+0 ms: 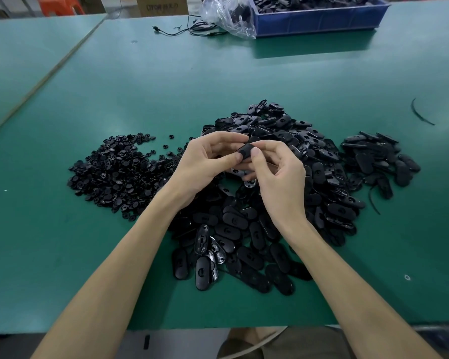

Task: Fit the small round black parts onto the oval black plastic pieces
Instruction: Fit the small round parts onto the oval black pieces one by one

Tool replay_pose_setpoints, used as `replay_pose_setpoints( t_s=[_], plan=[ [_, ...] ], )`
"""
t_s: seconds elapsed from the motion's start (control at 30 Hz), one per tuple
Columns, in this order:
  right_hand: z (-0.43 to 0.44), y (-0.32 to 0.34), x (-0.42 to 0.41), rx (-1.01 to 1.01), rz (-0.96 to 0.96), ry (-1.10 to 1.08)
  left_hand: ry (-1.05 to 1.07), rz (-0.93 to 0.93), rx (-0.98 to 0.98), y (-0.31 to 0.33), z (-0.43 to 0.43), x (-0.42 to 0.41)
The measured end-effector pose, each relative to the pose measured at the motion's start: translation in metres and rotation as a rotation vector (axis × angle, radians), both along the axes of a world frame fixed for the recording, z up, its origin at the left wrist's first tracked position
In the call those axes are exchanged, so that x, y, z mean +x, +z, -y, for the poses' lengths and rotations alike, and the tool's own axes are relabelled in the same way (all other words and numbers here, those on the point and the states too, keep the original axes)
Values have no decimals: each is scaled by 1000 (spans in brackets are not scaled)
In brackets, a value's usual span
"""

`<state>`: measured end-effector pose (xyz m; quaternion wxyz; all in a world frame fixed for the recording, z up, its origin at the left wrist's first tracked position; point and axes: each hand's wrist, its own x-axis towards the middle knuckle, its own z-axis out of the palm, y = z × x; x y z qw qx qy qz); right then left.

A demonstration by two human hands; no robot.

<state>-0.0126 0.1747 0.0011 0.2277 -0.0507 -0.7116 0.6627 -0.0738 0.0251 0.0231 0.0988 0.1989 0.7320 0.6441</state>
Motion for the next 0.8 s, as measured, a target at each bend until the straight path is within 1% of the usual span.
replay_pose_setpoints(
  t_s=[0.37,0.6,0.8],
  plan=[
    [-1,0,-1,-21,7,-11,17,3,-45,0,-3,2],
    [1,-1,-1,24,9,12,22,-16,-46,-1,-1,1],
    [1,0,-1,82,-6,-29,-12,2,-40,-1,2,1]
  ],
)
